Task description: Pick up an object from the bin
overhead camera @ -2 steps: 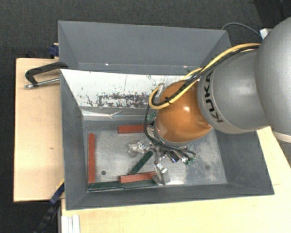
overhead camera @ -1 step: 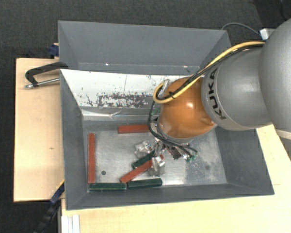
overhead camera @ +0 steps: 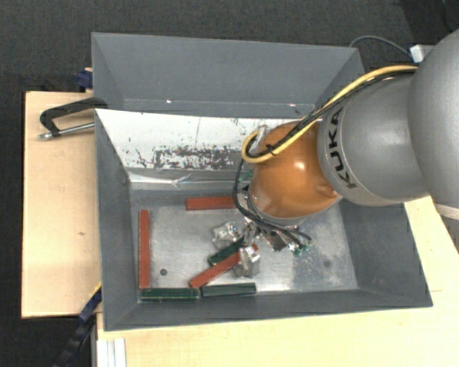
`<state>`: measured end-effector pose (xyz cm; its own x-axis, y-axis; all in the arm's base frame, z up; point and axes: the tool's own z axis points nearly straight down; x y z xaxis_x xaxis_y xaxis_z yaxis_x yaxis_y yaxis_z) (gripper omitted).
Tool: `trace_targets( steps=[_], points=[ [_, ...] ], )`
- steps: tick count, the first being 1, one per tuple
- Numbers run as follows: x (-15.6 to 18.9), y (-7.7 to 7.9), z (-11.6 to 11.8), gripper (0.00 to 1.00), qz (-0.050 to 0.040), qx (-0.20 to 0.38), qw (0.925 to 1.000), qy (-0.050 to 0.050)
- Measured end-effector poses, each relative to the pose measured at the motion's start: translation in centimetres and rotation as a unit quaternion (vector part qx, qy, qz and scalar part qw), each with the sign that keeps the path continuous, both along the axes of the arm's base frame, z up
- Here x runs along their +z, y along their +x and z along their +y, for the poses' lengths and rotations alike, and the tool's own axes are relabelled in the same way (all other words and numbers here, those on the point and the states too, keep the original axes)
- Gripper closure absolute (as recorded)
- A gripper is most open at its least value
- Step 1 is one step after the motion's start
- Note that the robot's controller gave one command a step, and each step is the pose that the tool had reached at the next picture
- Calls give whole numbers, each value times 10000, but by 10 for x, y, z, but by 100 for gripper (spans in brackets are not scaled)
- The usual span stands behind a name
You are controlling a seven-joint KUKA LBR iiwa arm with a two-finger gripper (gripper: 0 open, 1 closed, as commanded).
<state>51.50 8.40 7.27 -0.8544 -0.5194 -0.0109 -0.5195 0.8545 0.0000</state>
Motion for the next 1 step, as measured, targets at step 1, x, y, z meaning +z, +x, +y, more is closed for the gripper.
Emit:
trace_targets(
  steps=[1],
  points=[
    [163, -19, -40, 100, -16, 452, 9990, -26]
  ],
)
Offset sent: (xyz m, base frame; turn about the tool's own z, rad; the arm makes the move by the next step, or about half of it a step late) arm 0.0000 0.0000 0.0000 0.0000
